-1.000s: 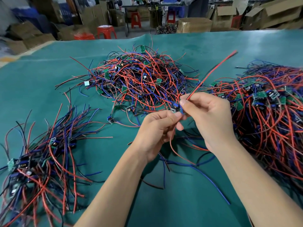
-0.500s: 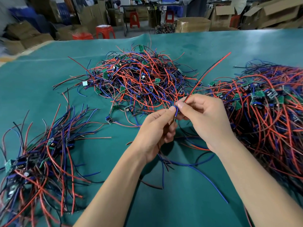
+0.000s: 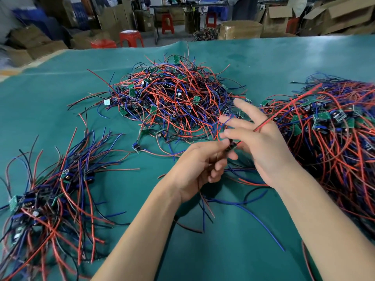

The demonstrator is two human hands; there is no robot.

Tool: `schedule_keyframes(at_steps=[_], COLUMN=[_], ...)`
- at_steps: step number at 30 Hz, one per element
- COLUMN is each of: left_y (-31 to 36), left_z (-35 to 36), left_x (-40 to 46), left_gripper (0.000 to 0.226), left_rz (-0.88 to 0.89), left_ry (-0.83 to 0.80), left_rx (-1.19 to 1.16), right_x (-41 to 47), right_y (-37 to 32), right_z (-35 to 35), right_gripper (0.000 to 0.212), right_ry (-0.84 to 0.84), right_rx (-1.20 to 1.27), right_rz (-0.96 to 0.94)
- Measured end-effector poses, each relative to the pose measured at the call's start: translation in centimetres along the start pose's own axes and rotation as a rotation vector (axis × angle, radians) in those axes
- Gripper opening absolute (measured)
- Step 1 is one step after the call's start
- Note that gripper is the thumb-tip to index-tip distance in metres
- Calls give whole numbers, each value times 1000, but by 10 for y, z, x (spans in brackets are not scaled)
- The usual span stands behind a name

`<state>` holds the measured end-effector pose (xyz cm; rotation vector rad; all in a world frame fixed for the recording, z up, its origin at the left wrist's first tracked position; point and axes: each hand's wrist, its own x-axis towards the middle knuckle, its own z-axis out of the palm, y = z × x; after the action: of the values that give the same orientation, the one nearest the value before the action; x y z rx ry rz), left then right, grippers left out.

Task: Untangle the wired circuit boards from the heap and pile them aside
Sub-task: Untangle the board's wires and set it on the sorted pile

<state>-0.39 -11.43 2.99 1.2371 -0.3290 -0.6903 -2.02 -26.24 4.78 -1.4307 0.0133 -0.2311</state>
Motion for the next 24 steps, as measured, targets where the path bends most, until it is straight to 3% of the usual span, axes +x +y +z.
schedule_keyframes(at_steps=[2, 6, 7, 9, 15, 20, 24], left_y=[0, 3, 3, 3, 1, 1, 0], left_z=[-1, -2, -3, -4, 0, 3, 5], left_x=[0, 0, 0, 0, 1, 2, 2], left_gripper=[32, 31, 30, 29, 35, 28, 29], left_rz=[29, 110, 119, 130, 139, 157, 165], left_ry=[9, 97, 121, 152, 218, 224, 174], left_rx=[-32, -71, -60, -21, 5, 50, 77], right_x=[1, 1, 0, -1, 0, 6, 10], right_y=[5, 8, 7, 7, 8, 12, 7], right_z=[-2, -2, -2, -2, -1, -7, -21], right_gripper=[78, 18, 13, 15, 11, 11, 23], right_ry=[28, 72, 64, 38, 66, 298, 428], right_rx=[-169, -337, -351, -329, -168, -531, -544], right_rz=[2, -96, -150, -189, -49, -254, -267])
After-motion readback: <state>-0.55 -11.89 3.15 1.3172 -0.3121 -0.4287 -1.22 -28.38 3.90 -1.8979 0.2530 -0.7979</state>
